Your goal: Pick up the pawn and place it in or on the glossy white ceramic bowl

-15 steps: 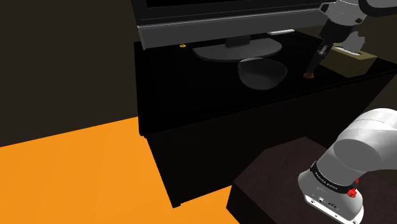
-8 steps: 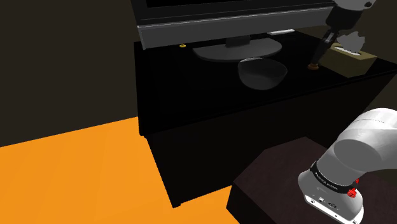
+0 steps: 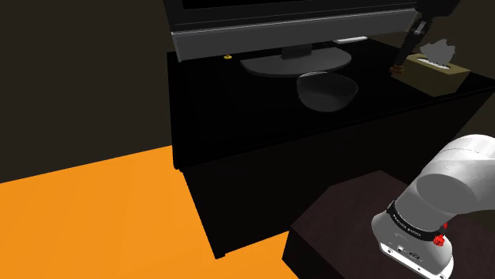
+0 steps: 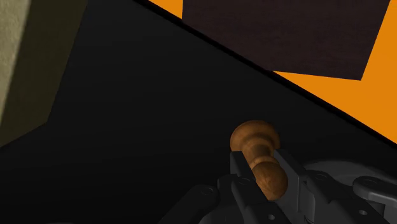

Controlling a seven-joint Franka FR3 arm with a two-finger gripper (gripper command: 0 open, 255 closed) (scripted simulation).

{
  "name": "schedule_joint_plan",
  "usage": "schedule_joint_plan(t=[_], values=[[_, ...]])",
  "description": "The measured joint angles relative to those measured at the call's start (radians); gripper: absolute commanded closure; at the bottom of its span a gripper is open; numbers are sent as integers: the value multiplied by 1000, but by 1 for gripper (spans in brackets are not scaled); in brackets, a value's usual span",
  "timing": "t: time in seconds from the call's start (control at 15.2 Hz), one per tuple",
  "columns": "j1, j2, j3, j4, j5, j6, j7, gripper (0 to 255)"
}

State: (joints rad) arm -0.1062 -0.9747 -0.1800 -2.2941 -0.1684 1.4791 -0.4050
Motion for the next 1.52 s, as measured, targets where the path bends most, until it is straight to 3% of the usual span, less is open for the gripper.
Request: schedule_joint_plan(t=[0.46, 1.32, 1.52], values=[[12, 69, 28, 114, 25, -48, 20, 255], [65, 356, 238, 299, 149, 38, 253, 255], [67, 357, 247, 267, 153, 71, 264, 255]])
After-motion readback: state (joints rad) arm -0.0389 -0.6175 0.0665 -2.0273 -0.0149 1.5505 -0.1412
